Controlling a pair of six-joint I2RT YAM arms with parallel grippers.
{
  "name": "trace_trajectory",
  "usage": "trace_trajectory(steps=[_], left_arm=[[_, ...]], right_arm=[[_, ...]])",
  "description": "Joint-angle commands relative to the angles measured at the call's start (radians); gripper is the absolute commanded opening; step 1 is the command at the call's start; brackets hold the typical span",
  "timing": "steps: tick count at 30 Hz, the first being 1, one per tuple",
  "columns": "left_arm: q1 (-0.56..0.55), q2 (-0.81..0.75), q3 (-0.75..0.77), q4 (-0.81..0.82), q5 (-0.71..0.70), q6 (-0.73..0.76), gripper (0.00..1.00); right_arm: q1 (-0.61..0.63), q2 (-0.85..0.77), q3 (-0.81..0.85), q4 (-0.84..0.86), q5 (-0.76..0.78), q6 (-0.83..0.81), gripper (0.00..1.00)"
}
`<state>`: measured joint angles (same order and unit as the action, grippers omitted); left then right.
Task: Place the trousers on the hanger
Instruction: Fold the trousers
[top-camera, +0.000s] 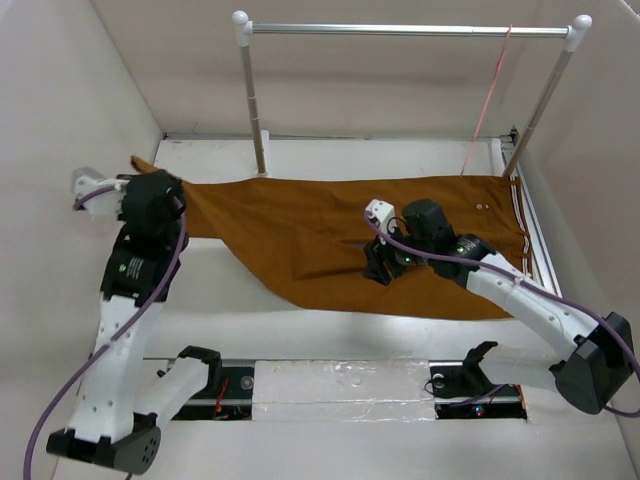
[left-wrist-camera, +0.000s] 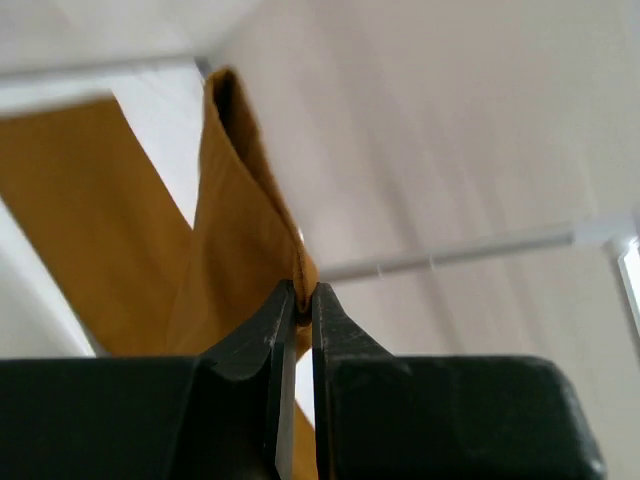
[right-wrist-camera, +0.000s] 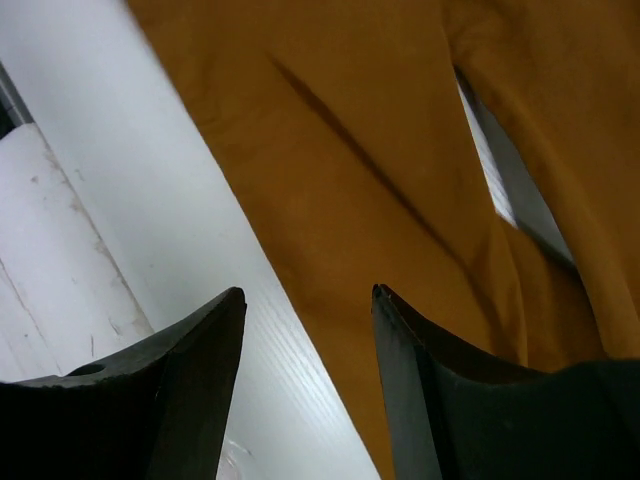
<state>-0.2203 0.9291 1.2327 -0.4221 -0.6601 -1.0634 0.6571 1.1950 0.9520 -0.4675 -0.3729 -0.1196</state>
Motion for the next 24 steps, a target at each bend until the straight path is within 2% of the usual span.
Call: trace_trajectory(steps=[1,3,4,6,8,10,11,14,15,19,20,22,24], left_arm=[[0.009,-0.027,0.048,-0.142,-0.234,0.103,0.00],[0.009,-0.047,0.074,-0.158,-0.332,0.155,0.00],[0.009,-0.047,0.085,-0.158,-0.332,0.166,0.00],[0.009,-0.050,0.102,-0.223,-0.412,0.172,0.00],[0.009,-0.062,0.125,-0.285,-0.458,0.192,0.00],[0.009,-0.085,0.128,-0.334,-0.519,0.206,0.00],[0.009,-0.095,0.126,-0.348,-0.519,0.209,0.00],[0.009,-0.136,0.099,-0.324,-0.530,0.256,0.00],[0.009,-0.148,0.096,-0.299,-0.491,0.313,0.00],[0.009,-0.161,0.117,-0.117,-0.258,0.474,0.00],[0.009,-0.133,0.126,-0.104,-0.142,0.509,0.00],[0.009,-0.078,0.166,-0.112,-0.008,0.571,0.00],[0.009,0.032,0.211,-0.193,0.078,0.559,0.00]], right_arm=[[-0.054,-0.066,-0.037,-0.077,0.046,0.029,0.59],[-0.112,-0.127,-0.080,-0.108,0.067,0.040,0.56],[-0.113,-0.127,-0.081,-0.108,0.068,0.040,0.56],[-0.190,-0.153,-0.114,-0.131,0.065,0.040,0.50],[-0.267,-0.196,-0.134,-0.169,0.051,0.034,0.39],[-0.338,-0.241,-0.150,-0.216,0.055,0.021,0.17],[-0.338,-0.251,-0.150,-0.217,0.063,0.021,0.17],[-0.450,-0.279,-0.159,-0.272,0.092,0.011,0.05],[-0.496,-0.279,-0.162,-0.279,0.095,0.011,0.01],[-0.580,-0.227,-0.127,-0.342,0.162,0.008,0.00],[-0.602,-0.216,-0.116,-0.356,0.196,0.009,0.00],[-0.660,-0.201,-0.096,-0.394,0.321,0.066,0.00],[-0.724,-0.187,-0.079,-0.416,0.342,0.110,0.00]])
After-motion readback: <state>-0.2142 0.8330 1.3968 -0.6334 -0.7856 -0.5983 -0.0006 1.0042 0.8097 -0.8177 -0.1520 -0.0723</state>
